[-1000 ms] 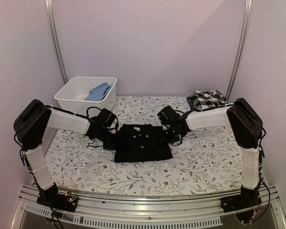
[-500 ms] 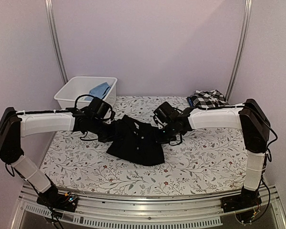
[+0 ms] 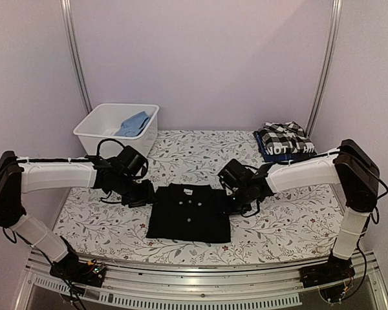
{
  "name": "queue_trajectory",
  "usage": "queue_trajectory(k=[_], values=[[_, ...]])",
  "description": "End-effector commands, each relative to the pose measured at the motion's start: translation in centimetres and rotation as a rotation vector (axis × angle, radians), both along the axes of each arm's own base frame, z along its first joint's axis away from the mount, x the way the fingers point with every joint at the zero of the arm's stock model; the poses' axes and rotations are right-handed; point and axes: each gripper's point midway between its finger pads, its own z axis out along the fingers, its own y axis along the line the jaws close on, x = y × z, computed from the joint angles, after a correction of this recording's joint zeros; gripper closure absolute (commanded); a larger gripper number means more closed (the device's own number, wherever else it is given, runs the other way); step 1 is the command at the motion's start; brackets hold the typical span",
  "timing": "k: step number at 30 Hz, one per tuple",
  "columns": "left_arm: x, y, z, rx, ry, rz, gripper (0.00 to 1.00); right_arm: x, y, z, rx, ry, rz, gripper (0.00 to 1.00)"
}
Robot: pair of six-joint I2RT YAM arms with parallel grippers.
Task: Fold and stack the long sleeve shirts
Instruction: Place the square-folded shirt at the center of the board, then move the square-folded shirt to the center of the board.
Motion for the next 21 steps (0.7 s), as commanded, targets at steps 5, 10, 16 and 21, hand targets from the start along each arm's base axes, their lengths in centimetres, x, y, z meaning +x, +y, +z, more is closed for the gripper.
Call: queue_trajectory(k=[5,10,16,21], values=[[2.0,-3.3,2.7,-0.057,-0.093,-0.077,0.64,1.5,-1.3,4.3,0.041,-0.116,-0.095,0.48],[1.6,-8.3,2.2,-0.127,-0.073,-0.17,0.71,2.7,-1.0,5.8,0.056,-0.158,-0.097,0.47],[1.5,-13.2,0.3,-0.183,-0.04,-0.245,0.72,4.8,-1.9,7.4,0.06,-0.212,-0.131,0.43],[1.1,-13.6,-3.4,-0.171,0.028,-0.231,0.73,5.4,-2.7,8.1,0.062,-0.232,-0.14,0.4]])
